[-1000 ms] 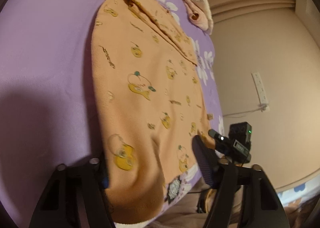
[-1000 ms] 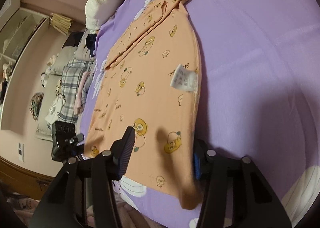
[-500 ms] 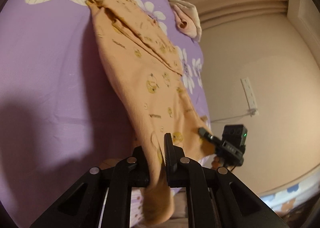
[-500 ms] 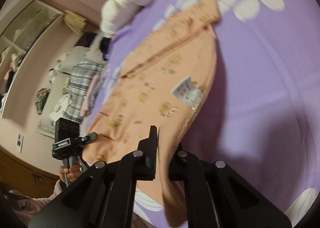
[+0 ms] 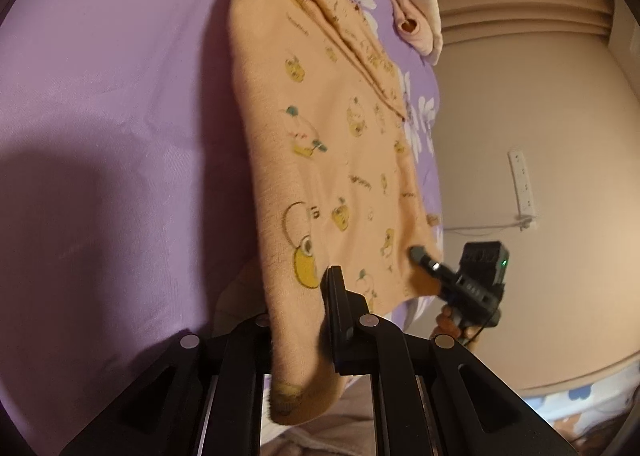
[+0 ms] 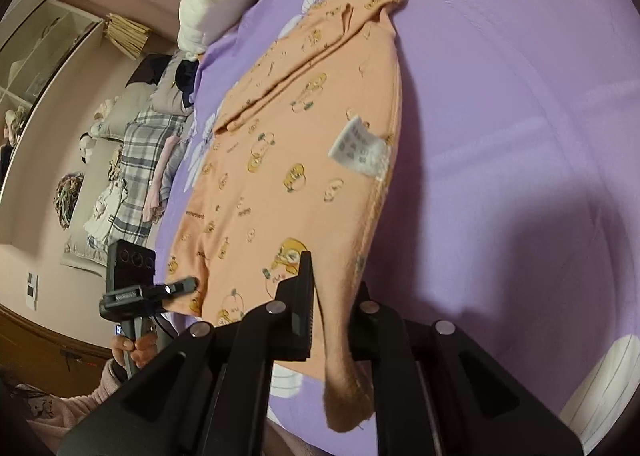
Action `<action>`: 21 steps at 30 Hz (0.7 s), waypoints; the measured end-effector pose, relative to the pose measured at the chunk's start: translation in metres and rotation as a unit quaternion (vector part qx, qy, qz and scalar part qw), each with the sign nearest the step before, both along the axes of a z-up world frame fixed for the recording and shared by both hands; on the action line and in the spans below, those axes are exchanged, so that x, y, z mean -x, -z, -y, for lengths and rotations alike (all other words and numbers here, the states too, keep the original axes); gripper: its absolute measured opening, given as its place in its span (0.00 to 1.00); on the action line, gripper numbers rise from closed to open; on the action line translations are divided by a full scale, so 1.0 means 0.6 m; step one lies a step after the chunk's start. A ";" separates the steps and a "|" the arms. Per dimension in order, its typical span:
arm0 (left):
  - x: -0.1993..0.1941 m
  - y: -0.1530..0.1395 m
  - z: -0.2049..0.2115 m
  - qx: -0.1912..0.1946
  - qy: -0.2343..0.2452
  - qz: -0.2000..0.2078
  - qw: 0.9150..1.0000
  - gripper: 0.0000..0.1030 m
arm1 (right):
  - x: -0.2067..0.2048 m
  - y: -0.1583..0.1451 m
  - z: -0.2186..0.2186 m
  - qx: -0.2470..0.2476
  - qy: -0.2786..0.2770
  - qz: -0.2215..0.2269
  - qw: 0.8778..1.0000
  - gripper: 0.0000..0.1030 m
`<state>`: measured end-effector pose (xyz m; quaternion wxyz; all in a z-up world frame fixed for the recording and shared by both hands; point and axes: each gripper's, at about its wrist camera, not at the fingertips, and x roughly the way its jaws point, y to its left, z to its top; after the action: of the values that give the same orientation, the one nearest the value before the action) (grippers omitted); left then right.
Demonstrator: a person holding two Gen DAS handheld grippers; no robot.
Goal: Fold small clothes
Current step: 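Grasp the hem with the left tool while the right tool grasps it, lifting toward the collar, then carry the held hem over the shirt body toward the collar with both tools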
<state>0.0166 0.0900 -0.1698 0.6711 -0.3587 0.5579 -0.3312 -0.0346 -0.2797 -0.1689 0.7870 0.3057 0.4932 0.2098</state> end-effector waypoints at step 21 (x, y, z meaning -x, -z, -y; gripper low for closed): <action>-0.006 -0.237 -0.016 0.076 -0.040 0.248 0.965 0.00 | 0.016 -0.187 0.002 -0.087 0.011 0.194 0.977 0.04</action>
<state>0.0201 0.0996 -0.0276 0.7723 -0.3367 0.3322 -0.4241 -0.0442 -0.2807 -0.0567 0.8403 0.3319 0.3071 0.2990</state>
